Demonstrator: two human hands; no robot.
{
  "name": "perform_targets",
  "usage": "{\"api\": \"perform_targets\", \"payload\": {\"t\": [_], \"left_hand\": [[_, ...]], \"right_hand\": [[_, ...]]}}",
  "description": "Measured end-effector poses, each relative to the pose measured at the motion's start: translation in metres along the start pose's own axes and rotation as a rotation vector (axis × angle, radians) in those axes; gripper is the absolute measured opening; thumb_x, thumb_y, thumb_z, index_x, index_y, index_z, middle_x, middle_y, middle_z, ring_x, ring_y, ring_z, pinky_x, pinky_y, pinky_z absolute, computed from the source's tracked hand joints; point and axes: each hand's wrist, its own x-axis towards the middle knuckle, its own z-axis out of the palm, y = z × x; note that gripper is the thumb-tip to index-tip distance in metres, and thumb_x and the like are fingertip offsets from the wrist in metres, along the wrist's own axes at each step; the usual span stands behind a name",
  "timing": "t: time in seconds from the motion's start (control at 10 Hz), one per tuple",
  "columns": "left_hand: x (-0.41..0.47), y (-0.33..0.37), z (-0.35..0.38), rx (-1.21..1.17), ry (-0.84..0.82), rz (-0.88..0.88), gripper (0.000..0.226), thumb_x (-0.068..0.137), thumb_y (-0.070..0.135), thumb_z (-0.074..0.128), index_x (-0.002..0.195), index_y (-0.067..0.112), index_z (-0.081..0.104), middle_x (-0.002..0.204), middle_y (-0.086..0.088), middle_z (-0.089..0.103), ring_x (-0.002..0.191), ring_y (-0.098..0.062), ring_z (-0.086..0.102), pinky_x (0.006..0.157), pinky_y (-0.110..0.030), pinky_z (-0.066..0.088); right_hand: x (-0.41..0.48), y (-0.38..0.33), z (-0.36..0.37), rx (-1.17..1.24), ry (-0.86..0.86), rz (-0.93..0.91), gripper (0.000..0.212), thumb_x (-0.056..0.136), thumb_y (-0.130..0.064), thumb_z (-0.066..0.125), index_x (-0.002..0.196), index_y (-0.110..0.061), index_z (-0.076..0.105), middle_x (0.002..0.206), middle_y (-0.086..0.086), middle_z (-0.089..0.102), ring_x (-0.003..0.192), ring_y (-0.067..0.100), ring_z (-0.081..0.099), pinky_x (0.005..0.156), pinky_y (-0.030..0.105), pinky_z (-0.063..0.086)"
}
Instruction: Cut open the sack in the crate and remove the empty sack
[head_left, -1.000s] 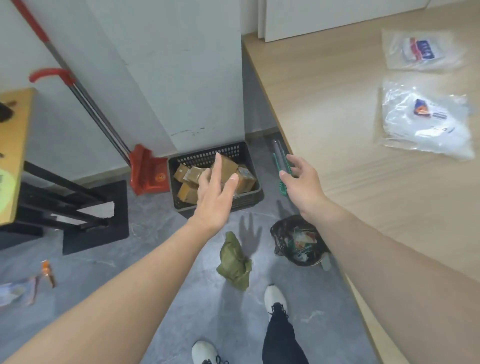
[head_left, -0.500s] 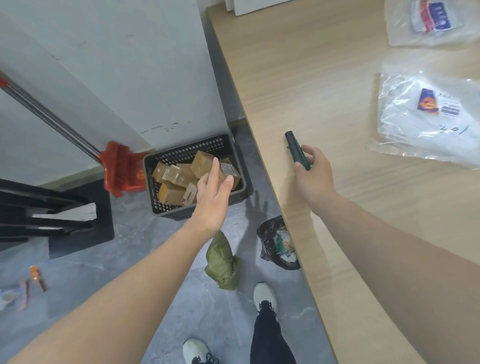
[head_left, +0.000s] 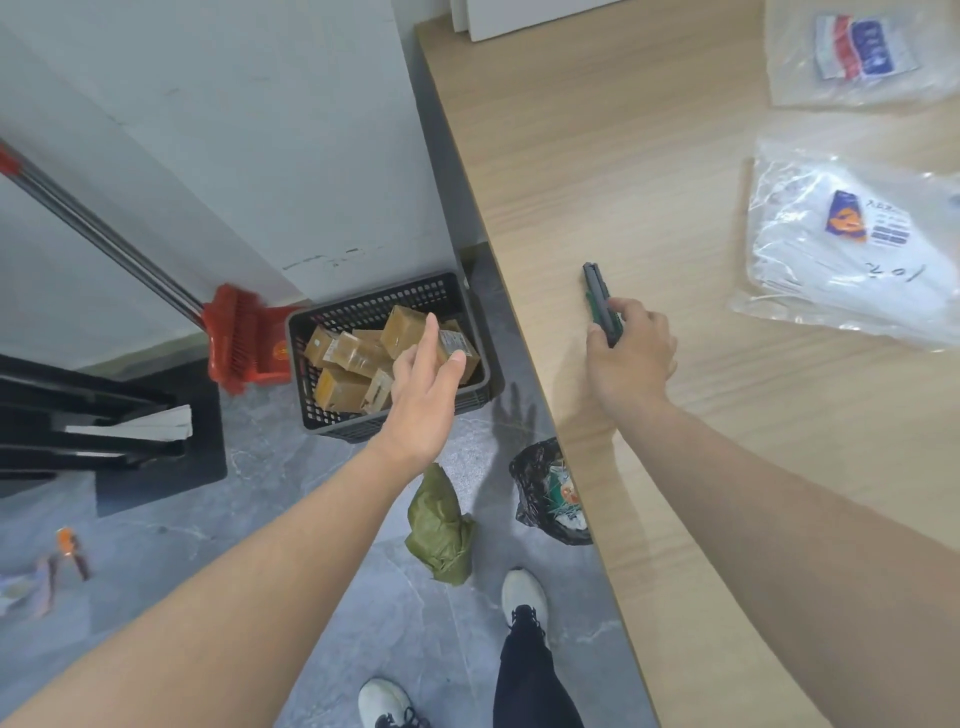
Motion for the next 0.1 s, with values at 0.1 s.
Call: {"api": "perform_targets", "payload": {"t": [0.1], "left_hand": [[-0.0101, 0.0065, -0.0098, -0.025, 0.014, 0.008, 0.061, 0.107, 0.054, 0.030, 0.161, 0.052, 0.002, 0.167, 0.005, 0.011, 0.157, -0.019, 0.011, 0.125, -0.050, 0.010]], "right_hand": [[-0.0099, -0.0117, -0.0033, 0.044, 0.004, -0.028, 0.035, 0.099, -0.029, 0.057, 0.134, -0.025, 0.056, 0.134, 0.005, 0.050, 0.126, 0.029, 0.044, 0.107, 0.043, 0.031]]}}
